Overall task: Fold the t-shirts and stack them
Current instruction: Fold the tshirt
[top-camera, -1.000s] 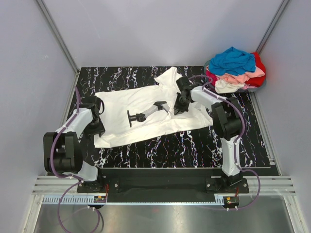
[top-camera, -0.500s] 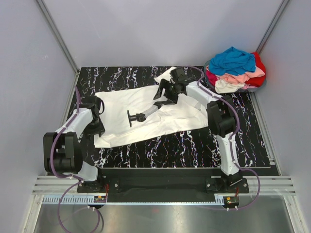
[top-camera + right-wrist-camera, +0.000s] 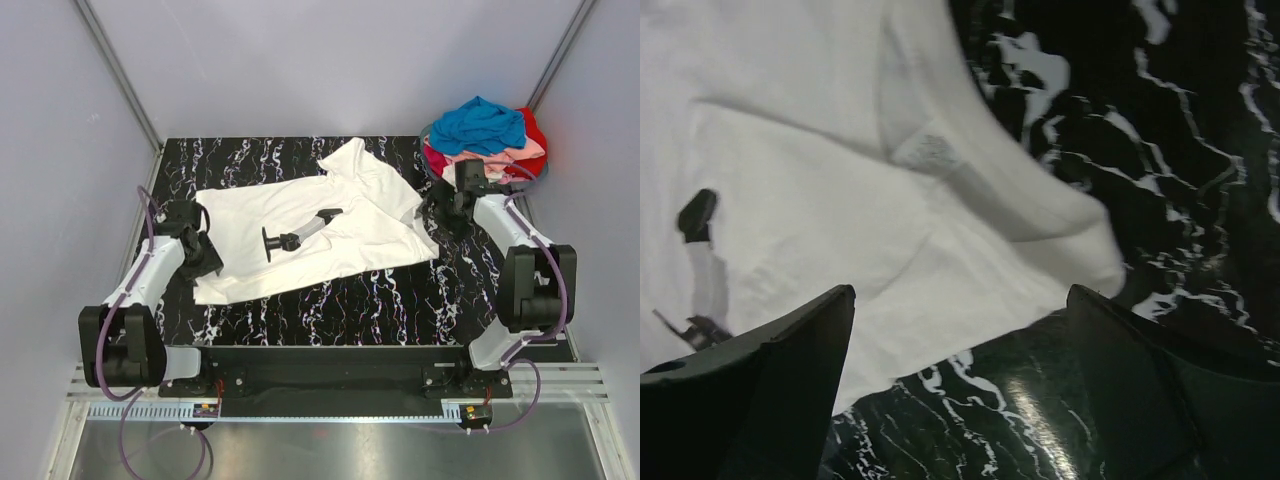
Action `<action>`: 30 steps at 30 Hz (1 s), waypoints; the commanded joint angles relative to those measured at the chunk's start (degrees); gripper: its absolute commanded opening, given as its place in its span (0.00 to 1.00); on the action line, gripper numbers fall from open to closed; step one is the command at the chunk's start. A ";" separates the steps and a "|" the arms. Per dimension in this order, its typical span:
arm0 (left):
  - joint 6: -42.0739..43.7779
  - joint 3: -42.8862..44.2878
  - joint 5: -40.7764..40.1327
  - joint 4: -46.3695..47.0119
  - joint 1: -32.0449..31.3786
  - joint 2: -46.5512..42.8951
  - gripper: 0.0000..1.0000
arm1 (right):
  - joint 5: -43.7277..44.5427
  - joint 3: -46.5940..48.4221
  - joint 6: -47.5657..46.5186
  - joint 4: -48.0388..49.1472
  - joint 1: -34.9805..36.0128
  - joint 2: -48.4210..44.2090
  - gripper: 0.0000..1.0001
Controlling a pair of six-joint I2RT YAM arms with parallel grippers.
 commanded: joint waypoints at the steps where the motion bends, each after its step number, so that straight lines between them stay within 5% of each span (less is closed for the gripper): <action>1: -3.92 -2.80 9.14 3.58 -0.18 -0.49 0.61 | 2.18 -3.28 -2.89 -2.69 -3.23 1.56 0.95; 4: -5.07 -6.06 14.96 7.98 2.71 -1.02 0.61 | -0.36 -1.44 -4.56 -2.69 -5.51 4.54 0.95; 13: -4.63 -4.56 9.78 6.66 10.36 -1.10 0.62 | -6.25 14.20 -6.50 -4.19 -5.79 19.75 0.92; 23: -8.76 -8.34 9.34 10.44 14.49 -1.11 0.62 | -18.47 10.96 -6.59 3.28 -4.39 26.87 0.73; 30: -8.94 -9.58 10.57 11.50 14.41 -0.06 0.61 | -21.82 11.39 -5.54 5.83 -4.38 27.23 0.10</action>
